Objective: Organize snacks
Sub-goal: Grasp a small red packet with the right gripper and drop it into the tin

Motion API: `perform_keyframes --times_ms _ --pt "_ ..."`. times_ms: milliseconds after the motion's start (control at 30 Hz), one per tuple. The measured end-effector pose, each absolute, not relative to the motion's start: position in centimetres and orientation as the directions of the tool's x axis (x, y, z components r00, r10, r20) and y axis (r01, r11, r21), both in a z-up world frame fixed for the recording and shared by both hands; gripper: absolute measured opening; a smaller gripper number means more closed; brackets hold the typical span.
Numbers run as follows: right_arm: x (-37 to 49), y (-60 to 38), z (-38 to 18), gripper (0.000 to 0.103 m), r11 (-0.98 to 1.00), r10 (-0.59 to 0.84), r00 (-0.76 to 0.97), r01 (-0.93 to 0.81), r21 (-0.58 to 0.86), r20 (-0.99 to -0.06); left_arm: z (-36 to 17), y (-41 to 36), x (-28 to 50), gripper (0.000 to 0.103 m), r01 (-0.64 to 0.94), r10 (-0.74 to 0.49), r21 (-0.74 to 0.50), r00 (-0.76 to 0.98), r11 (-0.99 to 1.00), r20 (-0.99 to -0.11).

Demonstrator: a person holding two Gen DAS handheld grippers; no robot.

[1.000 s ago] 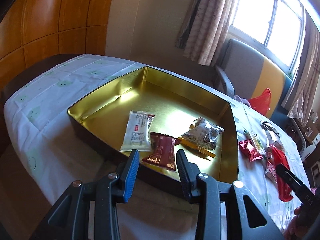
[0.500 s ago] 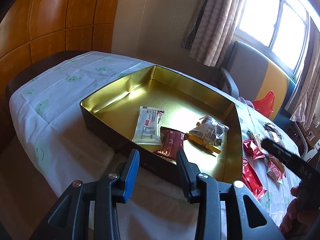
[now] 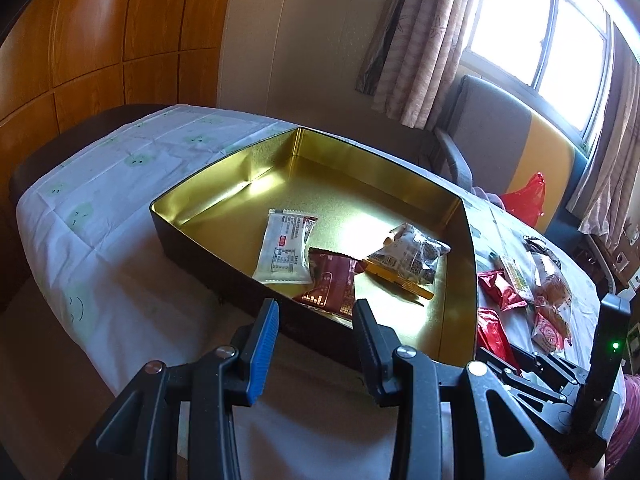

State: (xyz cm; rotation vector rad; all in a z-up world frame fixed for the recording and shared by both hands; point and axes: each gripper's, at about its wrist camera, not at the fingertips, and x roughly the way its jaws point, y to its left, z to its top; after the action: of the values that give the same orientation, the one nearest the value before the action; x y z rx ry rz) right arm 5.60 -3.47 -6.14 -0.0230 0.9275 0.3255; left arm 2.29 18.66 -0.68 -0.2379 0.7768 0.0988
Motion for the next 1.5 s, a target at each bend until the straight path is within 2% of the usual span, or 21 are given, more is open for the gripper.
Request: perform_keyframes --times_ms 200,400,533,700,900,1200,1367,1500 --pt "4.7 -5.9 -3.6 0.038 0.949 0.314 0.617 -0.218 0.227 -0.722 -0.5 19.0 2.2 0.039 -0.189 0.005 -0.187 0.716 0.964 -0.699" --pt "5.7 -3.5 0.6 0.039 0.892 0.452 0.622 -0.309 0.330 -0.639 -0.6 19.2 2.3 0.039 -0.207 0.027 -0.171 0.709 0.963 -0.705" --pt "7.3 -0.2 0.6 0.039 0.842 0.540 0.545 -0.367 0.396 -0.641 -0.6 19.6 2.3 0.039 -0.230 0.050 -0.157 0.697 0.960 -0.715" --pt "9.1 3.4 -0.6 0.039 0.815 0.575 0.463 -0.402 0.418 -0.675 -0.5 20.2 2.2 0.039 -0.249 0.064 -0.155 0.694 0.956 -0.717" --pt "10.7 5.7 -2.0 0.045 0.837 0.533 0.446 -0.402 0.370 -0.719 -0.6 20.4 2.1 0.039 -0.257 0.067 -0.161 0.695 0.953 -0.716" --pt "7.7 2.2 0.3 0.063 0.870 0.490 0.611 -0.386 0.306 -0.622 -0.6 19.7 2.0 0.039 -0.215 0.030 -0.175 0.708 0.961 -0.705" --pt "6.4 -1.0 0.3 0.068 0.897 0.440 0.638 -0.342 0.280 -0.632 -0.5 18.3 1.9 0.039 -0.145 -0.042 -0.207 0.717 0.968 -0.696" --pt "5.9 -3.8 -0.5 0.072 0.920 0.392 0.644 -0.286 0.268 -0.657 -0.3 16.5 1.7 0.039 -0.101 -0.044 -0.169 0.723 0.980 -0.689"
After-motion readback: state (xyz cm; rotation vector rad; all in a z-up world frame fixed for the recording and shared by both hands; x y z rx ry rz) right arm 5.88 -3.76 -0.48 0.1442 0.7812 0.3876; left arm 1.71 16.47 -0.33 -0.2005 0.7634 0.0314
